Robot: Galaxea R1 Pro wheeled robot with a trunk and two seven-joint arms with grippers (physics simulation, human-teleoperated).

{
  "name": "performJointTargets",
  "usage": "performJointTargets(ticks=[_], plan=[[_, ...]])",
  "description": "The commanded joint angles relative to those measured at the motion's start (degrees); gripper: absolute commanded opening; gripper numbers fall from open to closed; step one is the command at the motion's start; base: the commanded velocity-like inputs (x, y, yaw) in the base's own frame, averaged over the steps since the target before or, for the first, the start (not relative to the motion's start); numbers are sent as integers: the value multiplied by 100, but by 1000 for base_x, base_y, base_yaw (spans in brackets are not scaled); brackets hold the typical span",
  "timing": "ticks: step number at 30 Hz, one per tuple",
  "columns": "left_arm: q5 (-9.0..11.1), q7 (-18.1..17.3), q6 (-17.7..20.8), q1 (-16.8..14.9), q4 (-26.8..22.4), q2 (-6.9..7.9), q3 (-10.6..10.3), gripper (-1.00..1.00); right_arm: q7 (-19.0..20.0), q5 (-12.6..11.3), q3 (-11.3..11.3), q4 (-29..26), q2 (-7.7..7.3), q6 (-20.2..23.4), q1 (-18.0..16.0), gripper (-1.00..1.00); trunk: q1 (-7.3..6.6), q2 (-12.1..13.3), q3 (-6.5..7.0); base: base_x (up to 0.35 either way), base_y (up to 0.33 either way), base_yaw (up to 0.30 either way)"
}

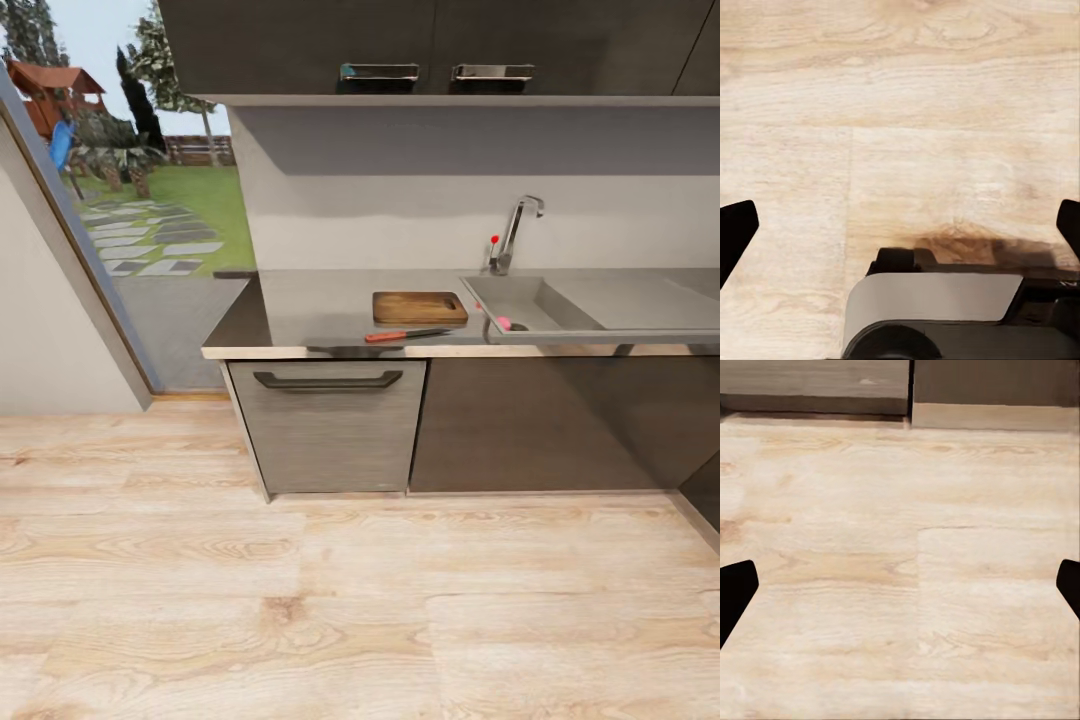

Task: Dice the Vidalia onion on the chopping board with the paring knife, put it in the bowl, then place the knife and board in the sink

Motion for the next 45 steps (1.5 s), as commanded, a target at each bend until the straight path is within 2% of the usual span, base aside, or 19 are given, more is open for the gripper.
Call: performJointTargets(ticks=[1,2,4,8,14,17,24,45], plan=[[4,103,-7,4,-64,-6,1,100,-225,10,24,-1,47,-10,5,100,0,-2,-4,0,0,0],[13,270,-7,3,-188,-9,1,100,-594,13,12,-11,126,-10,20,100,0,-2,-4,0,0,0],[22,366,-20,1,-230,-10,-2,100,-844,17,3,-31,165,-10,33,100,0,-2,-4,0,0,0],[16,408,-153,2,-105,-11,-28,100,-976,19,3,-99,159,-10,43,100,0,-2,-4,0,0,0],[9,410,-1034,1,349,-3,-64,100,-980,14,4,-114,125,-10,45,100,0,-2,-4,0,0,0],[6,410,-1215,2,452,-3,-68,100,-981,6,6,-115,146,-10,45,100,0,-2,-4,0,0,0],[6,418,-1269,1,503,-4,-60,100,-982,-7,9,-115,162,-10,45,100,0,-2,20,0,-81,-129],[13,419,-1265,0,508,-11,-52,100,-982,-16,8,-115,170,-10,45,100,0,-2,165,83,-306,-195]])
